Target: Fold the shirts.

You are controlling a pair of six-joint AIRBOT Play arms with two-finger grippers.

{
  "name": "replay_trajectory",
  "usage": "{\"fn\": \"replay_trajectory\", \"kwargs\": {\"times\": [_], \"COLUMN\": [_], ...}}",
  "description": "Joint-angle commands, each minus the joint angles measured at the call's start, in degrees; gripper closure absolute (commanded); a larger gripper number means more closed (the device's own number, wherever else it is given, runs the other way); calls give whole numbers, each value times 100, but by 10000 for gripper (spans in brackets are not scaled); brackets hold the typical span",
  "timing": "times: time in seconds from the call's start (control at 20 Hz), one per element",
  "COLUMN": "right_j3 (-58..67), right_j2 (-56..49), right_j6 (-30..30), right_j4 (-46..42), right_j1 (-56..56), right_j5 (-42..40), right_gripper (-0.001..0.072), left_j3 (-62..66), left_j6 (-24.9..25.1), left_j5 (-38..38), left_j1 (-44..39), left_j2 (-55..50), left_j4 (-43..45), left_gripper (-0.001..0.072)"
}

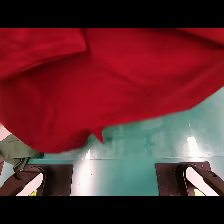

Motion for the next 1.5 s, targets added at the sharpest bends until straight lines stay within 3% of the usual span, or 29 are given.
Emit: {"fn": "replay_trajectory", "kwargs": {"times": [0.0,0.25,0.5,0.7,0.9,1.25,1.3,1.35,1.4,1.45], "right_j3": [-833,-2063,-2441,-1663,-1080,-1923,-1945,-1919,-1812,-1635], "right_j2": [-610,-1950,-3254,-4057,-4240,-4236,-4236,-4234,-4236,-4232], "right_j6": [188,332,232,232,-28,-66,-66,-66,-66,-66], "right_j4": [-35,-308,-280,-240,-275,-254,-251,-254,-258,-269], "right_j1": [428,533,531,533,444,188,188,186,186,179], "right_j5": [162,166,-833,-931,-595,-446,-470,-470,-389,-199], "right_gripper": [695,695,695,694,694,689,592,367,276,276], "left_j3": [-389,-1661,-1777,-1749,-1812,-2813,-2835,-2830,-2830,-2822], "left_j6": [-57,-66,-48,-37,297,431,431,466,466,422], "left_j5": [-756,-608,140,745,166,-197,-258,-334,-444,-590], "left_j1": [4,4,4,4,2,2,4,4,7,37], "left_j2": [-1019,-2721,-4096,-4371,-4369,-4371,-4371,-4367,-4332,-4280], "left_j4": [63,-254,-385,-557,-560,-708,-721,-728,-708,-636], "left_gripper": [685,684,685,686,685,684,683,617,259,121]}}
